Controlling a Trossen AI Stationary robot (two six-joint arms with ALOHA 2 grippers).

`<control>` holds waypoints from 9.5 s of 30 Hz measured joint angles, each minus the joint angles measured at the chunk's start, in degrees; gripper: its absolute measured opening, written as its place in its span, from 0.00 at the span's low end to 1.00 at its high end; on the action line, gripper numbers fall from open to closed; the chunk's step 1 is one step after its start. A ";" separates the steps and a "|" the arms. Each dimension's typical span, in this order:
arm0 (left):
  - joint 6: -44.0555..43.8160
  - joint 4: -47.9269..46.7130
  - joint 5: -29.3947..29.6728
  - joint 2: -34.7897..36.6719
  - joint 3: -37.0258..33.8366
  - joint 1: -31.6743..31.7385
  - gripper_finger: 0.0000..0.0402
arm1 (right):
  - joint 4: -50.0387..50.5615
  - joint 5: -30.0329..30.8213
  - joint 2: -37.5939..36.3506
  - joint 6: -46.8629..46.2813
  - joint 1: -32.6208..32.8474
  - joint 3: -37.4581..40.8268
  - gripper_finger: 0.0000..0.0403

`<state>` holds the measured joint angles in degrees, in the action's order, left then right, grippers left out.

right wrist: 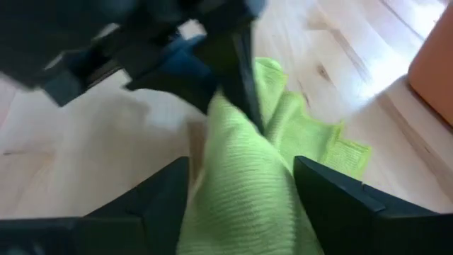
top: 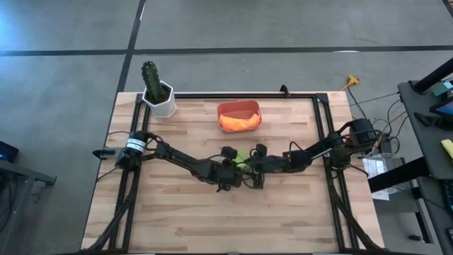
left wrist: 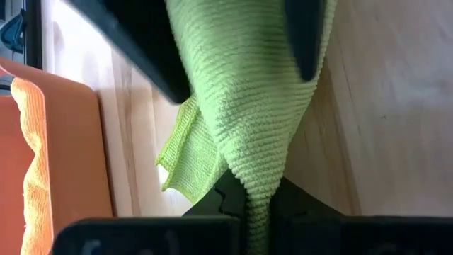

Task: Roll microfiber towels into tight, uniform cylinder then place into a basket
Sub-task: Roll the green microfiber cloth

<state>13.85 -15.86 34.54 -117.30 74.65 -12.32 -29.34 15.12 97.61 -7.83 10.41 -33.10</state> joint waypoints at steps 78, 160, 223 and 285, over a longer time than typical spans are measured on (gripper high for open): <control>12.58 -11.11 -51.77 7.53 9.44 13.28 0.22 | -13.20 -1.78 5.20 -36.90 17.51 11.02 0.02; 19.91 31.77 -27.84 11.91 -17.55 -2.77 0.31 | -29.48 3.95 4.83 -47.16 21.94 15.63 0.02; 4.73 -4.13 -65.90 -16.37 26.54 7.51 0.39 | -2.74 -1.74 4.63 -36.22 32.00 4.55 0.02; -12.45 -7.10 -72.56 -21.43 30.62 5.63 0.29 | 3.60 -2.17 1.58 -33.69 32.13 3.50 0.02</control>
<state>1.40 -22.96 -38.01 -138.73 105.27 -6.69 -25.73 12.95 99.19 -41.52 42.54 -29.61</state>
